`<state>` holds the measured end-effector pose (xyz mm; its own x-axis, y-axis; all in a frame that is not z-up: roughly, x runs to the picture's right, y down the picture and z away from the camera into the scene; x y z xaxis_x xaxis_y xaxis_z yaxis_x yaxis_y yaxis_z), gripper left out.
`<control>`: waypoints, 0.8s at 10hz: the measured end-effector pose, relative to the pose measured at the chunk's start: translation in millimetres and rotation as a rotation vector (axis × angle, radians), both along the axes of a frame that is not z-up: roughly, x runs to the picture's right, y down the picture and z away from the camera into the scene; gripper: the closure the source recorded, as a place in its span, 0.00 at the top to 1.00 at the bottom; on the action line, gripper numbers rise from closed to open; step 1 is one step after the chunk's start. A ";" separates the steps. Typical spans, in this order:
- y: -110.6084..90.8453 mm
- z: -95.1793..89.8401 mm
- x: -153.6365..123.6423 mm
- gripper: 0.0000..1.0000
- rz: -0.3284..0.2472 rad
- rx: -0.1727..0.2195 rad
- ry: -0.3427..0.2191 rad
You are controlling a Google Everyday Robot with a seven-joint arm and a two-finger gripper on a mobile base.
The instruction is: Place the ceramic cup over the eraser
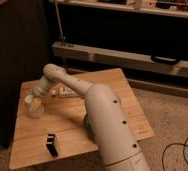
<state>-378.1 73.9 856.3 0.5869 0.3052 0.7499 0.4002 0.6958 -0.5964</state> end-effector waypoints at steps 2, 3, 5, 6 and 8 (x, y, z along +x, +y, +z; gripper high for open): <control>-0.7 0.5 2.8 0.24 0.009 -0.033 -0.035; -3.2 -3.4 6.9 0.13 0.014 -0.044 -0.051; -26.3 -30.9 18.8 0.00 0.014 -0.026 -0.075; -44.0 -49.8 27.0 0.00 0.016 -0.004 -0.080; -73.7 -90.1 50.3 0.00 0.010 0.027 -0.090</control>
<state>-327.7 0.2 766.1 0.5135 0.2892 0.8079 0.4447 0.7155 -0.5388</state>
